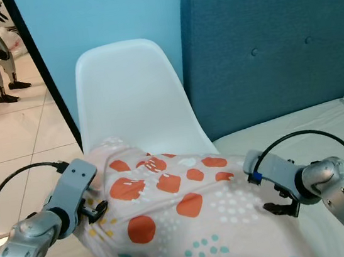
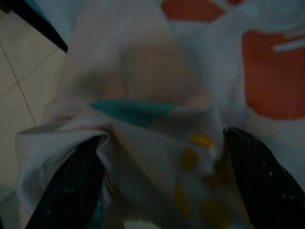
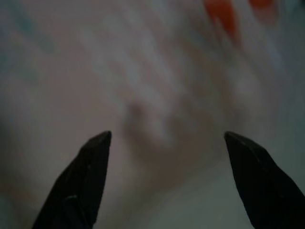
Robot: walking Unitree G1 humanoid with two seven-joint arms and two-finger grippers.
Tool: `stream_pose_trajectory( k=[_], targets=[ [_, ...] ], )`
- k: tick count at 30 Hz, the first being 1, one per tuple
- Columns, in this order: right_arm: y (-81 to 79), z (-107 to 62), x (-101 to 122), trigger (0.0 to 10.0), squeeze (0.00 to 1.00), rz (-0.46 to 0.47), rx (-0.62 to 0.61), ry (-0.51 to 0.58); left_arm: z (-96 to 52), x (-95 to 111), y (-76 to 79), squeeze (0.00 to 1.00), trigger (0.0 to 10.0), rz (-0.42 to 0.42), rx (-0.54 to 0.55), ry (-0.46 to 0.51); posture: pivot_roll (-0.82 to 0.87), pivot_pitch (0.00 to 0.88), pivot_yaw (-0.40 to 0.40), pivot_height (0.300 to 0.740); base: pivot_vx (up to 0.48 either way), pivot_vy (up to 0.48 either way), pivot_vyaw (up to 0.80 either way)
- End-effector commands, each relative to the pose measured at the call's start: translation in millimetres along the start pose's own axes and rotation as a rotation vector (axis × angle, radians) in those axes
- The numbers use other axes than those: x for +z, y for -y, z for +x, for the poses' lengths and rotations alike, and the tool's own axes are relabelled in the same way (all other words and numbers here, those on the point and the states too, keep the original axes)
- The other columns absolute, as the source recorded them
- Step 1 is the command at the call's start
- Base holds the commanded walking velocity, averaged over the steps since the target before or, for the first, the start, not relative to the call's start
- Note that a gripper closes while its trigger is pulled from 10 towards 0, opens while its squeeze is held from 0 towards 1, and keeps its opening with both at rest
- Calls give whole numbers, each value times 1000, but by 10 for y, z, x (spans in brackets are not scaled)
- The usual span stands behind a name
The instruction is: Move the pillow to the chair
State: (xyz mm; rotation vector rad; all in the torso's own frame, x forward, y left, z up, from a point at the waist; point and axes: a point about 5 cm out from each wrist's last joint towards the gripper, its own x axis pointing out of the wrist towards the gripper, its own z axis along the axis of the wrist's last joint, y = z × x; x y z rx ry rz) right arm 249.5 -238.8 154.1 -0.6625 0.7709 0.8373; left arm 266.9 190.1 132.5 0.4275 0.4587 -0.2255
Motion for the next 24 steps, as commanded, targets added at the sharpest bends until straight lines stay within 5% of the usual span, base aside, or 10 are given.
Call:
stream_pose_trajectory(
  k=[1,3,4,5,6,7,11,12,17,24],
  targets=[
    [-37,-161,295,10000,0,-19,50,210,34,90,10,1000,10000,11,14,48,110,0,-53,595,0,0,0],
    [16,-277,547,10000,0,-38,32,453,63,149,17,1000,10000,-22,22,85,100,0,-50,595,0,0,0],
    [139,-252,614,10000,0,6,-57,528,89,187,23,557,10000,-44,28,110,101,0,-50,595,0,0,0],
    [224,-226,655,10000,0,43,-118,570,108,213,26,557,10000,-59,32,127,100,0,-51,595,0,0,0],
    [362,-110,671,10000,0,112,-233,599,147,263,40,0,10000,-101,34,171,99,0,-51,595,0,0,0],
    [362,-110,671,10000,0,112,-233,599,147,263,40,0,10000,-101,34,171,99,0,-51,595,0,0,0],
    [466,434,641,10000,0,422,-323,650,255,358,80,0,10000,-289,51,281,95,0,-49,595,0,0,0],
    [317,756,597,10000,0,619,-257,693,322,318,114,0,10000,-423,74,309,101,0,-52,600,0,0,0],
    [69,1068,562,10000,0,731,-188,675,390,172,175,0,10000,-479,108,277,104,0,-48,615,0,0,0],
    [-139,1332,648,10000,0,734,-129,648,468,-66,264,0,10000,-446,149,205,109,0,-51,640,0,0,0]
  ],
)
